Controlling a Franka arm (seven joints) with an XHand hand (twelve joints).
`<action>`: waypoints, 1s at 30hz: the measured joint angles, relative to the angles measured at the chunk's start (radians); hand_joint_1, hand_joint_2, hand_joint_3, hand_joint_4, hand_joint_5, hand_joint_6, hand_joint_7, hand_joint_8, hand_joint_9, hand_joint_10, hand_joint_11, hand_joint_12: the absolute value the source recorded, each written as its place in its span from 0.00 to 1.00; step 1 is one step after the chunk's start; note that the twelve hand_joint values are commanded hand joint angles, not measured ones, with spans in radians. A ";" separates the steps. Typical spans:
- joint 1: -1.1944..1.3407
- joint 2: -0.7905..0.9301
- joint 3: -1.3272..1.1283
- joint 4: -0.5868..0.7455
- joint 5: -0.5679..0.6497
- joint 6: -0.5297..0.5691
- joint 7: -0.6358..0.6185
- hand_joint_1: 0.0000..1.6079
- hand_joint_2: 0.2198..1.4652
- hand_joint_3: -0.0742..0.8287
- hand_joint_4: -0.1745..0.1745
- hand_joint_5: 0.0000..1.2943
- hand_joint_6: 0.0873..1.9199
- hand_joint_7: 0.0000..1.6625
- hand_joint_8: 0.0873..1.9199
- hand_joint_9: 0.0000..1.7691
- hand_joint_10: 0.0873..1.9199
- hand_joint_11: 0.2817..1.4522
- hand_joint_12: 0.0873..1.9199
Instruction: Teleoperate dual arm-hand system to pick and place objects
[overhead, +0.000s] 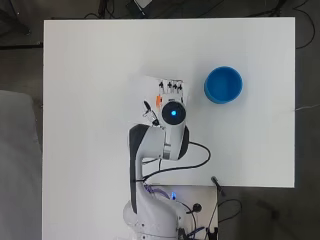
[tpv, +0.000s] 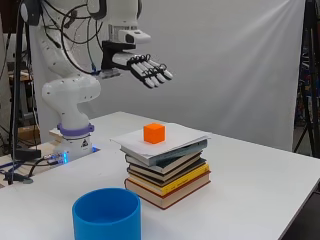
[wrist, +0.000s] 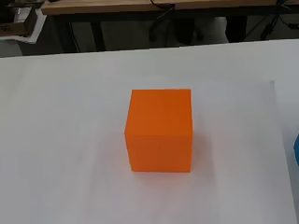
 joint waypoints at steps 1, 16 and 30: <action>-0.001 0.020 -0.017 -0.013 0.009 0.031 -0.009 0.05 0.67 0.09 0.72 0.17 0.00 0.17 0.00 0.23 0.00 0.17 0.00; 0.000 0.145 -0.114 -0.218 0.153 0.394 -0.171 0.10 0.64 0.08 0.68 0.17 0.00 0.19 0.00 0.25 0.00 0.17 0.00; 0.015 0.228 -0.137 -0.174 0.241 0.206 -0.384 0.61 0.74 0.08 0.98 0.69 0.55 0.74 0.96 0.81 0.95 0.55 0.86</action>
